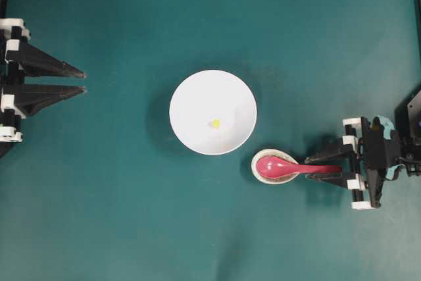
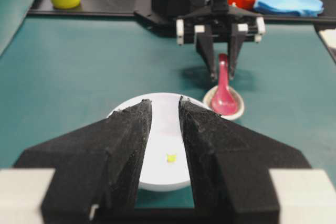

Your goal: Scoop the yellow hexagonal prism block from the bowl with a spoon using the right arm.

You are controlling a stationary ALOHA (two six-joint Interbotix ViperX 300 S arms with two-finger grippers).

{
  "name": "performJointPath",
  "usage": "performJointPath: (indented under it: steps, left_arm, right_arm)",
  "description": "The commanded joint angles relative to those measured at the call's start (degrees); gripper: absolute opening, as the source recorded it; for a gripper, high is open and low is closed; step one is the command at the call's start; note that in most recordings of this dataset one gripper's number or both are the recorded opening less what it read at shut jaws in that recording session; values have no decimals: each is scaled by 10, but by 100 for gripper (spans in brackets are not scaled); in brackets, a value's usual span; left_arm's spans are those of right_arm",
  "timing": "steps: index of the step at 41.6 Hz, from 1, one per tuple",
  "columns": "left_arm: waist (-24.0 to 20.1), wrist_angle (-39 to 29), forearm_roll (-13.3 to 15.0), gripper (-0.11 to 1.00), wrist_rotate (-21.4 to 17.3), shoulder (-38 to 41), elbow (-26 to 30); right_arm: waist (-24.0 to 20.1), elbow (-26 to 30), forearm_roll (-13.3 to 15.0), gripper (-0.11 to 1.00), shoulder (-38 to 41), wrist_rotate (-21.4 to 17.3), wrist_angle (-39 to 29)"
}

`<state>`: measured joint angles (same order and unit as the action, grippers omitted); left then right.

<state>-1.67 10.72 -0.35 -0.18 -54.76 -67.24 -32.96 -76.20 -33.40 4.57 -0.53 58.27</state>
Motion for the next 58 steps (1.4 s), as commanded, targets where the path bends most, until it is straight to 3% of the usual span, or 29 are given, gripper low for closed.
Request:
performJointPath:
  steps: [1, 21, 31, 58]
  left_arm:
    - [-2, 3, -2, 28, -1, 4, 11]
    - [-2, 3, -2, 28, -1, 5, 11]
    - [-2, 3, -2, 28, -1, 4, 11]
    - [-2, -2, -2, 28, -1, 5, 11]
  right_arm:
    - [-3, 6, -2, 43, -4, 1, 0]
    - [-3, 8, -6, 42, -4, 1, 0]
    - [-3, 9, -33, 42, -4, 1, -4]
    - [-16, 12, -32, 42, -4, 3, -3]
